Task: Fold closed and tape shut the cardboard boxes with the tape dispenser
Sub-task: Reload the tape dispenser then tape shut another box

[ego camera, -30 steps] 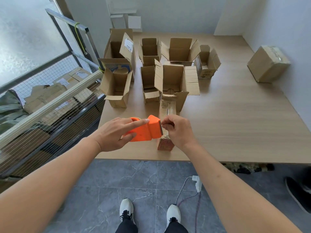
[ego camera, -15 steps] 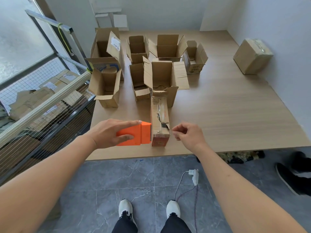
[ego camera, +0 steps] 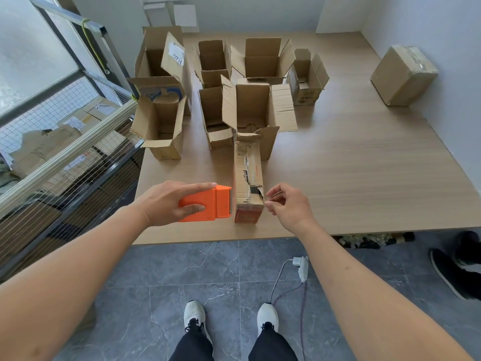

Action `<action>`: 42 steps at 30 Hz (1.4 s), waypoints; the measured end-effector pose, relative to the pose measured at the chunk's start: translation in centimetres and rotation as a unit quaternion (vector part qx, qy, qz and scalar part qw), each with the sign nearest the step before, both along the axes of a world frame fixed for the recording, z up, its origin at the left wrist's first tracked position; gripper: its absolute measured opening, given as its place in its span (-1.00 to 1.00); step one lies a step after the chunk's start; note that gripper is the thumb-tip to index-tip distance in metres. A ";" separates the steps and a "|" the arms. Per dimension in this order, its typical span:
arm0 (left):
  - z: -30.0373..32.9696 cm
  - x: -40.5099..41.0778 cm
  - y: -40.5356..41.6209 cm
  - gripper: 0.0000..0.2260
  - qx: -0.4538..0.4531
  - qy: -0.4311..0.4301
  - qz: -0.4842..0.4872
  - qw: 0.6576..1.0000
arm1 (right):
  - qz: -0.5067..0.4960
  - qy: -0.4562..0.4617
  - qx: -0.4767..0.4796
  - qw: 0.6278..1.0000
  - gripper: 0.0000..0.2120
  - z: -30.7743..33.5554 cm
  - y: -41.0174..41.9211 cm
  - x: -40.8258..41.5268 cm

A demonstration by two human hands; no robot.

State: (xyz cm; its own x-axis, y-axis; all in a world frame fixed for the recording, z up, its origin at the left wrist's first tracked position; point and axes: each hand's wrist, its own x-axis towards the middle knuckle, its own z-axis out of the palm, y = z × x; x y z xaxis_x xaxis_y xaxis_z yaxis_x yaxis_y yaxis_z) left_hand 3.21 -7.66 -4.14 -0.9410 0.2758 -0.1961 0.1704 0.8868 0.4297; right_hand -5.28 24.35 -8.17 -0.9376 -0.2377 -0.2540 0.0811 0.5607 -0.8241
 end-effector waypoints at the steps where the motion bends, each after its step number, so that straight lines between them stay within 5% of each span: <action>1: -0.2 -0.1 0.0 -0.44 -0.004 0.003 0.000 1.000 | 0.003 -0.001 -0.001 1.000 -0.81 -0.1 0.0 -0.1; 12: -1.4 -1.2 0.0 -0.45 -0.036 0.006 -0.012 0.999 | -0.033 -0.061 -0.075 0.995 -0.82 -1.2 -0.3 -0.7; 25: -1.6 -1.8 -0.5 -0.44 -0.043 -0.004 -0.012 0.999 | 0.026 0.097 -0.014 0.995 -0.85 -1.1 -1.0 -0.5; 31: -1.6 -1.8 -0.1 -0.43 -0.022 -0.009 -0.008 1.000 | 0.158 0.267 0.049 0.949 -0.75 -0.4 -2.5 -0.2; 42: -2.5 -1.2 -0.8 -0.43 0.034 0.002 0.008 0.999 | 0.195 0.349 0.162 0.902 -0.91 -0.8 -4.1 -0.6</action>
